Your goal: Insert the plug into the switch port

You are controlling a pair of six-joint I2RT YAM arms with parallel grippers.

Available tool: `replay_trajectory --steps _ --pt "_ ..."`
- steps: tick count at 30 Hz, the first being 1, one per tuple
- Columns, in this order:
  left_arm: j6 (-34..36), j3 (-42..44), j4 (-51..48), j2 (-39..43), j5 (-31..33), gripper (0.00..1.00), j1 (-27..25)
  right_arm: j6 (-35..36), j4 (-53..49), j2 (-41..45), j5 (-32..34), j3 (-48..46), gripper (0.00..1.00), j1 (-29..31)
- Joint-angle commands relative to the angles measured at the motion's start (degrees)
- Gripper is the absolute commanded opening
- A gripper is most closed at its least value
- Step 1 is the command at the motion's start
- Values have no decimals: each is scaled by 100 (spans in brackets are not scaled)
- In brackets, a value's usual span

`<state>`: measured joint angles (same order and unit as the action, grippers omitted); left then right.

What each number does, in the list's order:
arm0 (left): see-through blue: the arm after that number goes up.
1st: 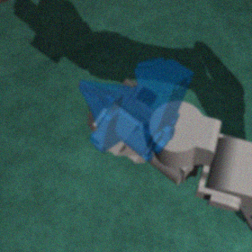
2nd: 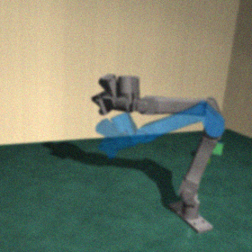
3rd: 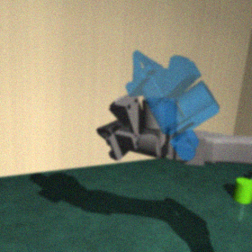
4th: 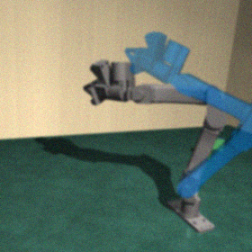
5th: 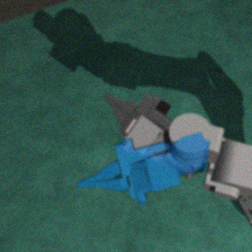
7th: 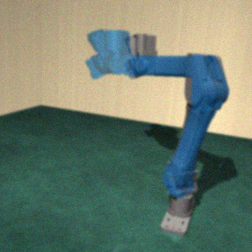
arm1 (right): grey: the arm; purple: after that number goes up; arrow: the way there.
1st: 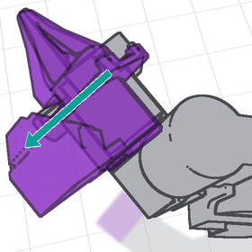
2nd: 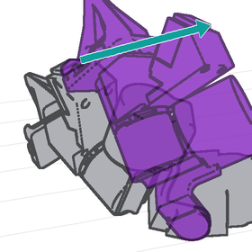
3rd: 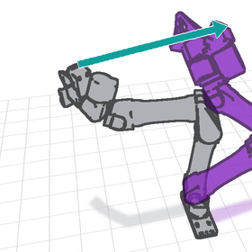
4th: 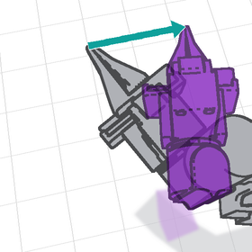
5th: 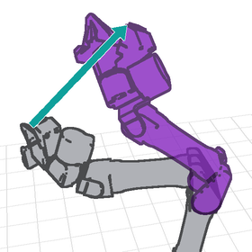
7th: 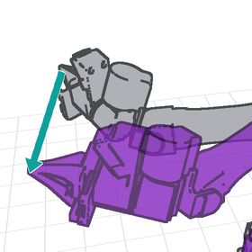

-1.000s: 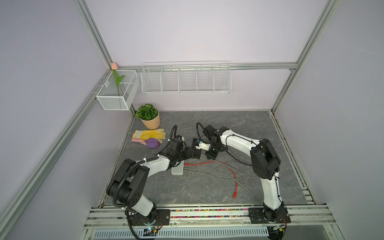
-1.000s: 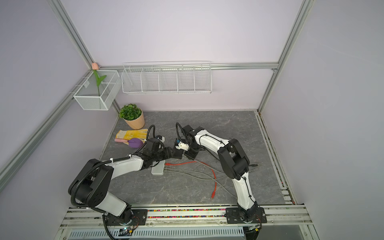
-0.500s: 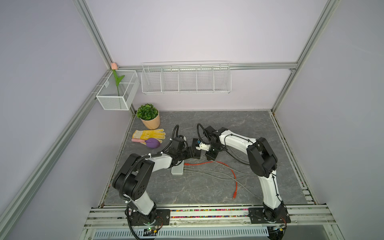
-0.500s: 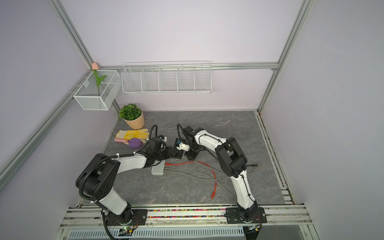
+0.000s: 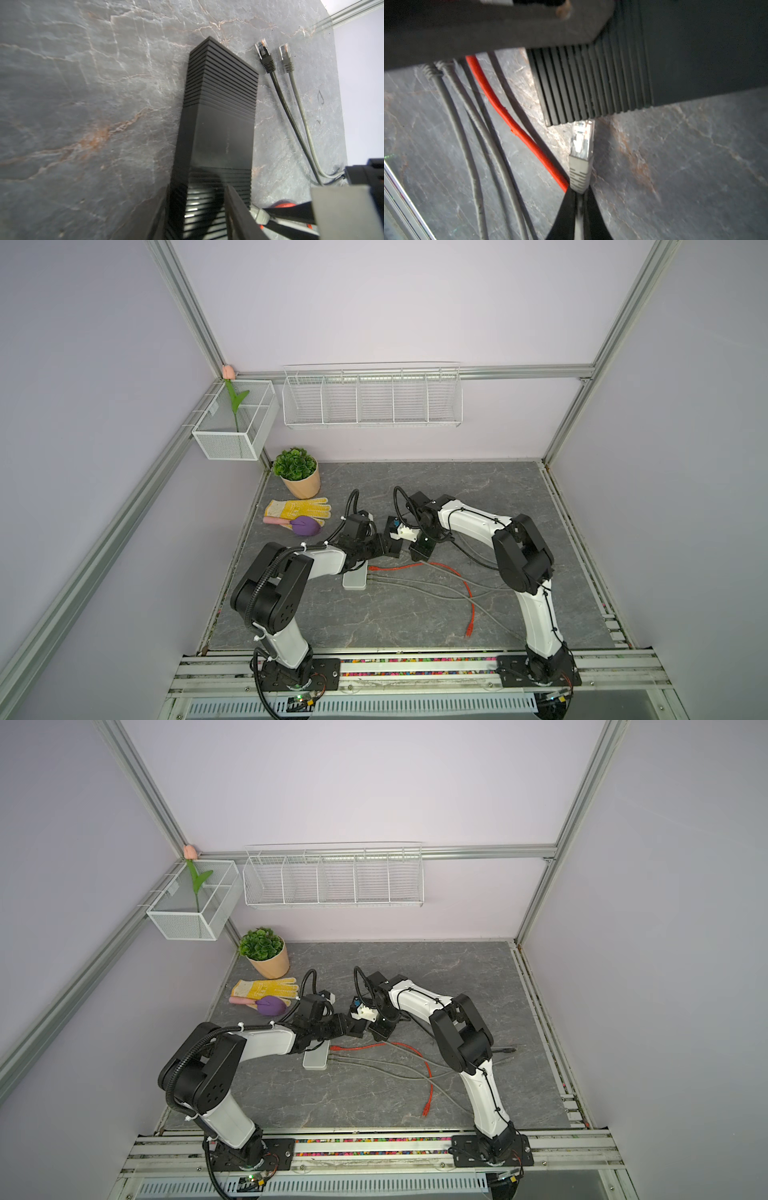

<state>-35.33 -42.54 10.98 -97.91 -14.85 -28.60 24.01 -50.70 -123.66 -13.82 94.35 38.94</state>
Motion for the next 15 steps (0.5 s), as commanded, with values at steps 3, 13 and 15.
replay_trajectory --steps 3,13,15 --pt "53 -115 159 -47 -110 42 3 42 -2 -58 -309 93 12 99" --pt "57 8 220 -18 -171 39 4 20 147 -98 -358 72 11 36" --pt "53 28 223 -9 -182 39 3 -5 195 -55 -422 51 11 1"
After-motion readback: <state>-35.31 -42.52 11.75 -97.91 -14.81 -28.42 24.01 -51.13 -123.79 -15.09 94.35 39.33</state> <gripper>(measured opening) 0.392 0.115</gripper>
